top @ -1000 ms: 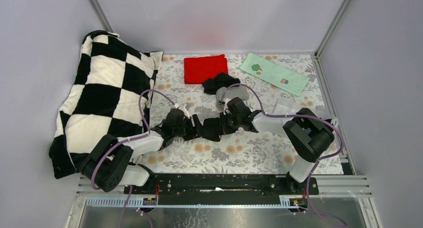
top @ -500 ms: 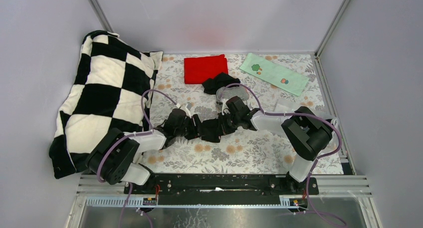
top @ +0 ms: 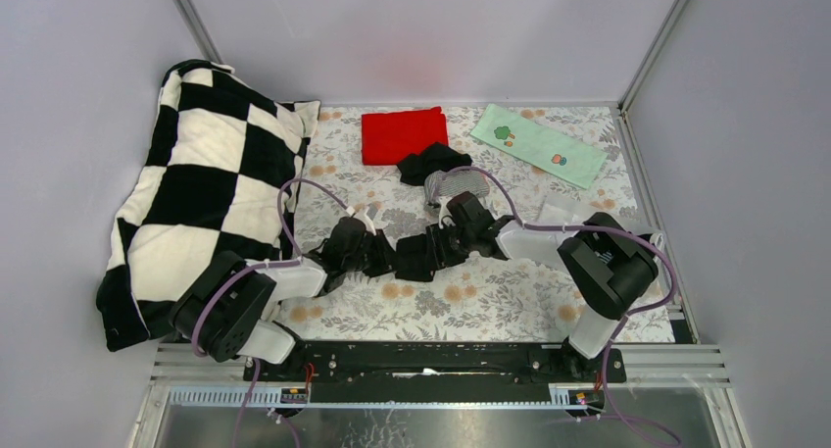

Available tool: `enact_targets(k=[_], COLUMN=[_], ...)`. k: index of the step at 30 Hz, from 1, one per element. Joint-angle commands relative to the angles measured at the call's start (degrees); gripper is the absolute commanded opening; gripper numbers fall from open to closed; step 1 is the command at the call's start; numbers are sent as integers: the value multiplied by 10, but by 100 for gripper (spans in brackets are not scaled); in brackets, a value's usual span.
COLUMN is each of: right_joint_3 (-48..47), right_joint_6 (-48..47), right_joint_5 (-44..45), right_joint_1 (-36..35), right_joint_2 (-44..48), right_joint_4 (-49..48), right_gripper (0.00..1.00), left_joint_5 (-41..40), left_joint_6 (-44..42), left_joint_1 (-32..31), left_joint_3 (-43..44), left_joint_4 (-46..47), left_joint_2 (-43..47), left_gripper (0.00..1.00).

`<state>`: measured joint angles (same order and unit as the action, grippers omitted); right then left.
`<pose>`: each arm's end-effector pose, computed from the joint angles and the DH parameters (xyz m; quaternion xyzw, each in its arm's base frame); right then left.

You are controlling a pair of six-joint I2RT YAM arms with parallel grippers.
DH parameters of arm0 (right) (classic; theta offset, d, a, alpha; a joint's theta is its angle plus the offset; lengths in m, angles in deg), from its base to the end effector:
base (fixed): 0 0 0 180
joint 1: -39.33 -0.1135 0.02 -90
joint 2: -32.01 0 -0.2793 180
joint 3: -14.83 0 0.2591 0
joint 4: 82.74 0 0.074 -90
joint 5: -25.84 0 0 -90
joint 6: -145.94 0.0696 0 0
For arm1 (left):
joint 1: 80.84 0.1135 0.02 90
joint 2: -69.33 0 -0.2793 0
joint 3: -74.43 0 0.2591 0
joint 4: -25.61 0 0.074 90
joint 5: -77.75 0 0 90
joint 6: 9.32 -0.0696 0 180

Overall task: Roll the underwear
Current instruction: Roll the underwear to the center of the board.

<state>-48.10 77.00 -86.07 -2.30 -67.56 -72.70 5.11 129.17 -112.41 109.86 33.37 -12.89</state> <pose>0.2589 0.2648 0.1335 -0.2319 0.8853 0.3393 0.2176 0.2180 -0.1584 0.1130 -0.0671 0.8922 -0.3779 0.2381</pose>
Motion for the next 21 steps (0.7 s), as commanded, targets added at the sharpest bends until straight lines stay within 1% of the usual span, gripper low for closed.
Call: enact_targets(k=[1, 6, 10, 13, 17, 19, 21], right_joint_3=[42, 59, 68, 70, 75, 81, 90], right_joint_6=[-5, -2, 3, 6, 5, -3, -15], right_joint_5=[55, 84, 92, 100, 119, 124, 123], right_joint_1=[-5, -5, -5, -5, -5, -5, -5], right_joint_2=[22, 53, 60, 63, 80, 103, 137], right_joint_4=[90, 91, 84, 81, 81, 75, 59], right_gripper=[45, 53, 55, 51, 43, 43, 49], left_joint_5=[-32, -34, -34, -32, -30, -29, -27], left_joint_6=[-17, -19, -20, -21, -24, -25, -27], left_joint_1=[-7, -6, -7, -6, -7, -6, -6], left_joint_3=[1, 6, 4, 5, 7, 9, 14], left_joint_4=[-42, -48, -48, -49, -53, -58, -67], left_joint_2=[-20, -26, -28, -31, -31, -31, -28], left_gripper=[11, 10, 10, 9, 8, 8, 8])
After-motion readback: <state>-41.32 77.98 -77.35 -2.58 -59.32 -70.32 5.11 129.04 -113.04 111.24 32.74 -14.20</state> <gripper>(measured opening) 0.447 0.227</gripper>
